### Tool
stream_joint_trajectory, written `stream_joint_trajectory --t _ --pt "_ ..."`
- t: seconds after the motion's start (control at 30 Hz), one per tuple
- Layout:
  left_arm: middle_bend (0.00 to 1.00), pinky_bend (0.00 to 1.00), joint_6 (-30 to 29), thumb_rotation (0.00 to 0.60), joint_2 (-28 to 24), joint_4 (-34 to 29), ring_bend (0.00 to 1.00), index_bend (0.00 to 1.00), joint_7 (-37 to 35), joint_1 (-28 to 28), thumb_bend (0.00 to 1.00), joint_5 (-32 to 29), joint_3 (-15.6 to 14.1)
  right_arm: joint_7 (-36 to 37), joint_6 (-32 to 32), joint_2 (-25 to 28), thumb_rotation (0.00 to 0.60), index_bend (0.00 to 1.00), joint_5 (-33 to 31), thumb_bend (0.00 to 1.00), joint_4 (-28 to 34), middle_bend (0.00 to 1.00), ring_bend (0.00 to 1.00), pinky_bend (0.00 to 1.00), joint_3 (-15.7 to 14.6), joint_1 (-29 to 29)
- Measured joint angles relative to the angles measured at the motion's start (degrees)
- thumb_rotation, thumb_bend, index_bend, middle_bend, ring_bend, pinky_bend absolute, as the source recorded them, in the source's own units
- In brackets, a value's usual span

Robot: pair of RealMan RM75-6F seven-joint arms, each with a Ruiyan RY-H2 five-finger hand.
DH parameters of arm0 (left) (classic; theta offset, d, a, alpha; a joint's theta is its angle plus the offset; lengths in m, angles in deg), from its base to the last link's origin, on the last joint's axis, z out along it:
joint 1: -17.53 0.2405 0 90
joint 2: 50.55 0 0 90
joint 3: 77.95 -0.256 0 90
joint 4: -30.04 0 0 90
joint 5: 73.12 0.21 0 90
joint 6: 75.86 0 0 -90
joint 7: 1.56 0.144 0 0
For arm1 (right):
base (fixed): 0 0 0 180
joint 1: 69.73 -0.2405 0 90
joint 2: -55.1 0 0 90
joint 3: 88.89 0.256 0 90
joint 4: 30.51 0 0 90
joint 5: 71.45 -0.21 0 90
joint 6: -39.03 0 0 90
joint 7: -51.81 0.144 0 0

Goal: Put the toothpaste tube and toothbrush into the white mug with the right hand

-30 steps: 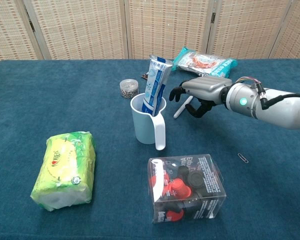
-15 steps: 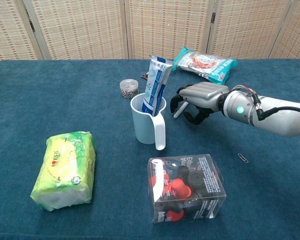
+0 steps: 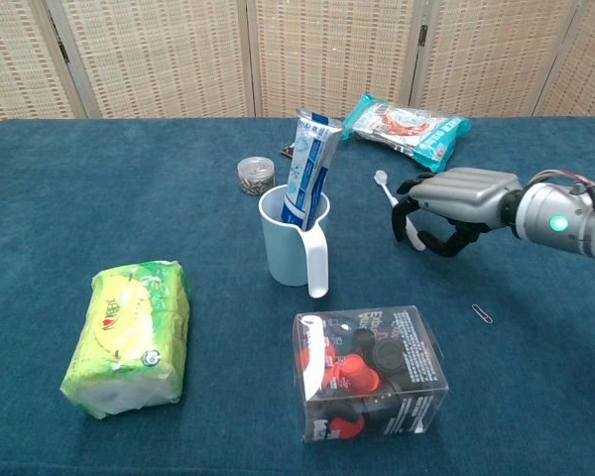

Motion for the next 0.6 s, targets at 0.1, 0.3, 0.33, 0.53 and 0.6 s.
stream_joint_trajectory --t 0.1,0.3,0.33,0.53,0.6 --pt "0.08 0.15 0.0 0.600 0.0 -0.1 0.05 0.26 0.1 0.0 0.23 0.0 0.0 -1.3 0.4 3.0 0.600 0.40 -0.1 0.60 2.5 0.30 0.04 0.06 -0.9 1.3" --pt "0.08 0.15 0.2 0.600 0.0 -0.3 0.05 0.26 0.4 -0.1 0.23 0.0 -0.1 -3.7 1.3 8.4 0.600 0.41 -2.0 0.60 5.7 0.31 0.04 0.06 -1.3 3.5" --pt "0.08 0.15 0.2 0.600 0.1 -0.4 0.05 0.26 0.5 -0.2 0.23 0.1 -0.1 -3.8 1.4 8.6 0.600 0.41 -2.6 0.60 5.8 0.31 0.04 0.06 -1.0 3.7" --pt "0.08 0.15 0.0 0.600 -0.1 -1.0 0.05 0.26 1.0 -0.4 0.23 0.4 0.0 -3.9 0.7 6.0 0.600 0.40 -6.7 0.59 3.6 0.31 0.04 0.06 3.0 3.0" --pt "0.08 0.15 -0.1 0.600 -0.3 -1.1 0.05 0.26 1.0 -0.3 0.23 0.4 0.1 -3.9 0.1 4.2 0.600 0.36 -7.4 0.60 1.8 0.32 0.04 0.06 3.9 2.1"
